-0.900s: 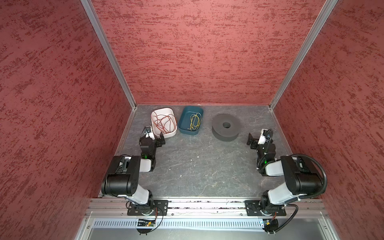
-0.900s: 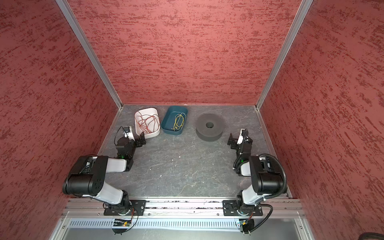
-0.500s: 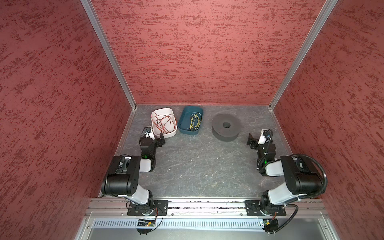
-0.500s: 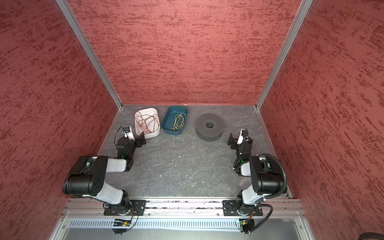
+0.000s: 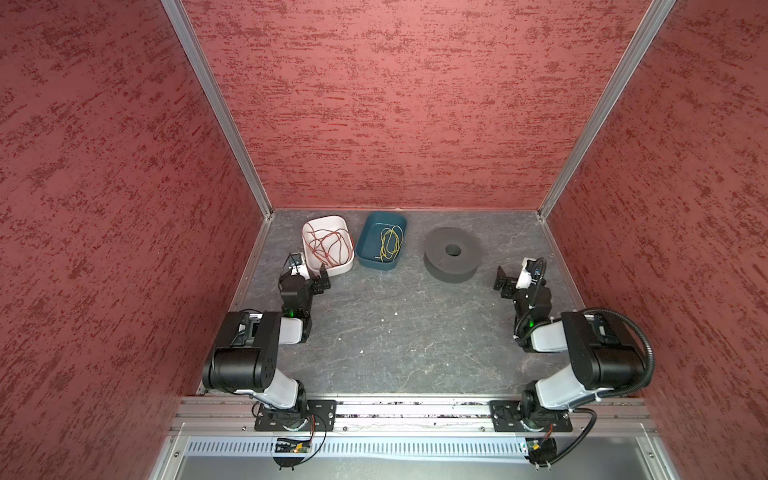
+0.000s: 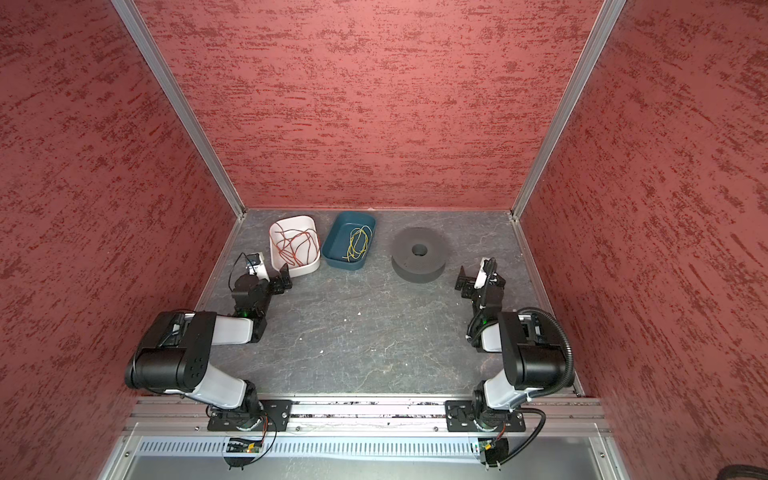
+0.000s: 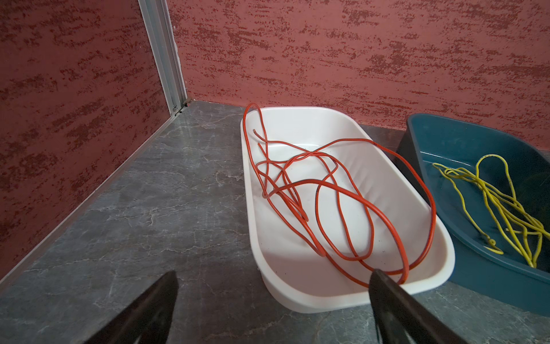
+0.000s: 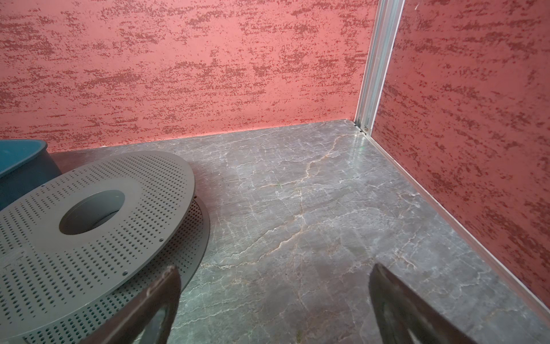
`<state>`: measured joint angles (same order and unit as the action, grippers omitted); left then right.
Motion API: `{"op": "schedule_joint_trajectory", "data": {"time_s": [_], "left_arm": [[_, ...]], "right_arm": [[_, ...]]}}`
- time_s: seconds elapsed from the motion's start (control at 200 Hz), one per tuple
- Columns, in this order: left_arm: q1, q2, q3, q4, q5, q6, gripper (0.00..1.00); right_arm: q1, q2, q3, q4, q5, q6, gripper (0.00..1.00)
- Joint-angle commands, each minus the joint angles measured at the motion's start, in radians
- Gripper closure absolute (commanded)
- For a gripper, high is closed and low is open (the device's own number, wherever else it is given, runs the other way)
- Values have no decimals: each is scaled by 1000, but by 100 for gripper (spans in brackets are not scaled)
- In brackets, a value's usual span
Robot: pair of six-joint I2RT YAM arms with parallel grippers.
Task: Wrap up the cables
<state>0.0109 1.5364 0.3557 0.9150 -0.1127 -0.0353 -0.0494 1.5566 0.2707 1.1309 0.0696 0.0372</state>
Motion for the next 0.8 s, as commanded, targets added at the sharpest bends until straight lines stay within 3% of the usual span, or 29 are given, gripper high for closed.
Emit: {"op": "schedule_joint_trajectory", "data": {"time_s": [0.0, 0.18, 0.286, 0.421, 0.541, 0.797], "left_arm": [[0, -1, 6, 13, 4, 10, 0], [-5, -4, 7, 17, -15, 12, 1], [-9, -56, 36, -79, -20, 15, 0], [-14, -152, 169, -411, -85, -17, 0], [-15, -180, 338, -742, -121, -78, 0], [-14, -184, 665, -1212, 38, -148, 0]], "right_arm": [[-4, -10, 15, 15, -19, -7, 1], [-2, -17, 6, 29, -15, -12, 1], [7, -98, -10, -18, -2, -17, 1], [37, -286, -7, -153, 31, -37, 1], [53, -441, 52, -359, 55, 87, 1], [98, -477, 287, -832, -132, 262, 1]]}}
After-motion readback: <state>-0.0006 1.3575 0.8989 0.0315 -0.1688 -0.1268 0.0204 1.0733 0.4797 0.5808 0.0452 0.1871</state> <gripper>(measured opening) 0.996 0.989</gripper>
